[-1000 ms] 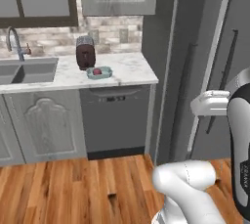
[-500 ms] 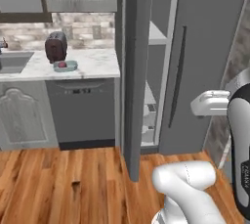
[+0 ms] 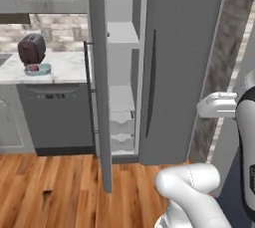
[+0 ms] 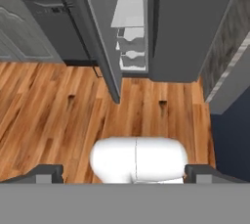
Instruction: Take the onion and lemon wedge out of the freezer and place them in the tupperware container on the counter. Then put the tupperware containing the vegetables back in the freezer.
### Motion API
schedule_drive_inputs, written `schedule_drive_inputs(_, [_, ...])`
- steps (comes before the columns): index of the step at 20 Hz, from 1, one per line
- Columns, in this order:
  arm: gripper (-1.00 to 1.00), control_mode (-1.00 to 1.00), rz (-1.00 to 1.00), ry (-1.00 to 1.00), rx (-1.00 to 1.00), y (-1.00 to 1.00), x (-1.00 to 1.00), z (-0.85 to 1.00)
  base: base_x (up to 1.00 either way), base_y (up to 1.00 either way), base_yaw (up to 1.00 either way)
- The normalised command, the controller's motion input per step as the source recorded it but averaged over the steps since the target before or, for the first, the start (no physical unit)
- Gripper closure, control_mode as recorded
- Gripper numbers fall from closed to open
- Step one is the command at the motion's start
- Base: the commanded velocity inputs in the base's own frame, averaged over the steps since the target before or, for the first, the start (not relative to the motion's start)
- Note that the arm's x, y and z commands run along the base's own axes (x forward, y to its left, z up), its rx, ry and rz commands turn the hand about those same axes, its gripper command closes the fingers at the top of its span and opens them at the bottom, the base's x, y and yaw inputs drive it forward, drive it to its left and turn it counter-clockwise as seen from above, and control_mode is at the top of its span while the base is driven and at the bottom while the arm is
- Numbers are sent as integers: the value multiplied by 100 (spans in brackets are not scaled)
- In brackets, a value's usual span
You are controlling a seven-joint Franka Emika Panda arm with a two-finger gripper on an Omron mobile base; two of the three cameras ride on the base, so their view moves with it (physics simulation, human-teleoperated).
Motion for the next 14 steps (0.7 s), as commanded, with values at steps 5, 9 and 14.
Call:
schedule_drive_inputs(5, [-100,100,0,0,0,0,0,0,64,-7,2])
schedule_drive_inputs(9, [-100,100,0,0,0,0,0,0,56,0,4])
schedule_drive_inputs(14, [-100,100,0,0,0,0,0,0,47,-20,2])
